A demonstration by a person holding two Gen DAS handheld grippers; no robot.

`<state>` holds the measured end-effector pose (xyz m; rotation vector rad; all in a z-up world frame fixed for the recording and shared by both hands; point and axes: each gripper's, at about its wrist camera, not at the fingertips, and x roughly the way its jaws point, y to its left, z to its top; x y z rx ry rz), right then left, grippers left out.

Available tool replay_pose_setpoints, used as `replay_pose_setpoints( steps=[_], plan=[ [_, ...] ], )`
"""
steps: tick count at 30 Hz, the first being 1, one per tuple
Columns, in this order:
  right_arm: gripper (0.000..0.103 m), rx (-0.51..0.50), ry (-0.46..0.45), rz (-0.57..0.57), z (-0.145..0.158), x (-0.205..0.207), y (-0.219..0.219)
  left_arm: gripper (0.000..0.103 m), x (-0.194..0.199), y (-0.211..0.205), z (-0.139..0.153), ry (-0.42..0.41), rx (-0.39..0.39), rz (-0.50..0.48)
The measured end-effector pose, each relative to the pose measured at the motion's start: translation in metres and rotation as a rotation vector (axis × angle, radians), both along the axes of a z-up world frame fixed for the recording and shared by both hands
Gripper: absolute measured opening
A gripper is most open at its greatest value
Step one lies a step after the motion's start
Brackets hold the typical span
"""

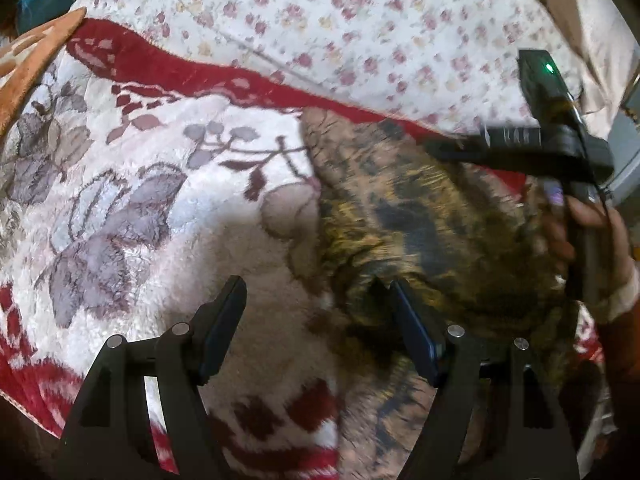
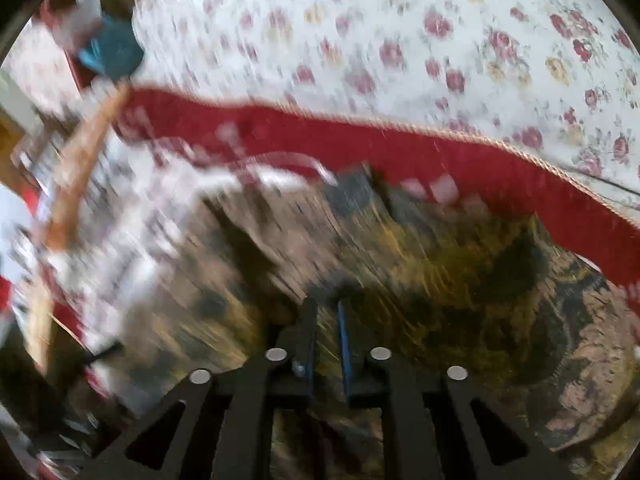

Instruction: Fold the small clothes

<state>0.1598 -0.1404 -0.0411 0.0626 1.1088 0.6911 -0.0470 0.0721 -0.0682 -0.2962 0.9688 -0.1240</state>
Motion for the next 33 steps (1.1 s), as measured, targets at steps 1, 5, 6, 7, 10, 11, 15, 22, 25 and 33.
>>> replay_pose_setpoints(
  steps=[1, 5, 6, 7, 10, 11, 15, 22, 25, 33],
  plan=[
    [0.082, 0.039, -0.006, 0.002, 0.006, 0.0, 0.004, 0.074, -0.001, -0.001, 0.004, -0.007, 0.003, -0.002],
    [0.099, 0.014, -0.01, 0.121, 0.009, -0.004, 0.063, 0.074, -0.003, -0.004, 0.014, -0.039, -0.004, -0.02],
    [0.099, -0.015, -0.012, 0.141, 0.006, -0.003, 0.073, 0.076, -0.001, -0.006, 0.012, -0.037, -0.01, -0.024],
    [0.099, -0.042, -0.01, 0.152, 0.0, 0.0, 0.084, 0.076, 0.003, -0.009, 0.008, -0.021, -0.011, -0.026],
    [0.094, -0.137, 0.067, 0.166, -0.033, 0.012, 0.113, 0.076, 0.014, -0.023, -0.009, 0.026, -0.013, -0.072],
    [0.085, -0.154, 0.079, 0.172, -0.041, 0.012, 0.114, 0.076, 0.017, -0.027, -0.015, 0.042, -0.013, -0.079],
    [0.024, -0.154, -0.042, 0.176, -0.036, 0.012, 0.103, 0.057, 0.029, -0.033, -0.023, -0.027, -0.007, -0.093],
    [0.008, 0.113, -0.011, 0.068, -0.012, 0.046, 0.09, 0.01, 0.064, -0.001, 0.003, -0.061, -0.094, -0.109],
    [0.005, 0.16, -0.005, 0.059, -0.01, 0.06, 0.107, 0.01, 0.07, 0.008, 0.02, -0.108, -0.061, -0.13],
    [0.009, 0.104, 0.093, 0.096, -0.034, 0.076, 0.139, 0.011, 0.077, 0.034, -0.014, -0.01, -0.056, -0.056]
  ],
)
